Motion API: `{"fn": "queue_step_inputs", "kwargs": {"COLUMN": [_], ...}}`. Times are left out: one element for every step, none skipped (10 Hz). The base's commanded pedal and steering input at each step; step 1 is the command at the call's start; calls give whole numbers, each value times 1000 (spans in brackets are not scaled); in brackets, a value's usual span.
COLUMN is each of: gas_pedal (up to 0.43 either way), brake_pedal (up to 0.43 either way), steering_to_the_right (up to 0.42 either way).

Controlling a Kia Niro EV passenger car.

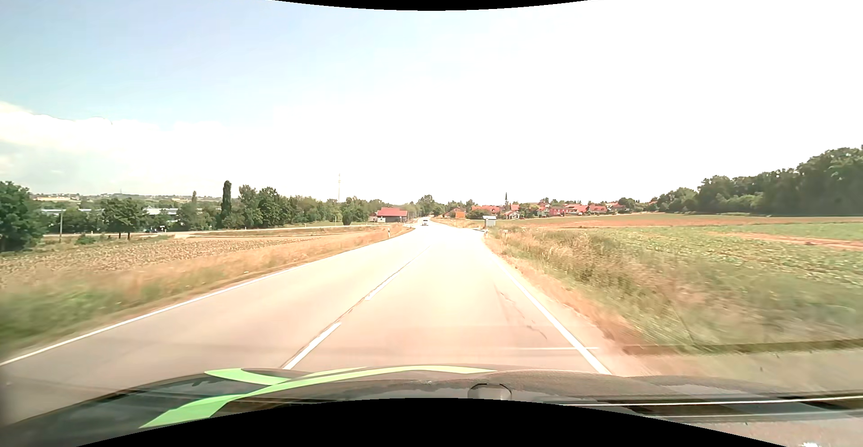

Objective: Follow the waypoints while adhering to traffic rules and regulations

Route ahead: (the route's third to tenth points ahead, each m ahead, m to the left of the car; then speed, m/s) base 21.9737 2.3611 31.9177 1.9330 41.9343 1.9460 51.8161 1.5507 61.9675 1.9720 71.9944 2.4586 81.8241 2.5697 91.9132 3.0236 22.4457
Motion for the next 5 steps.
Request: {"fn": "queue_step_inputs", "kwargs": {"gas_pedal": [47,59,59,79,79], "brake_pedal": [0,0,0,0,0], "steering_to_the_right": [0,0,0,0,0]}}
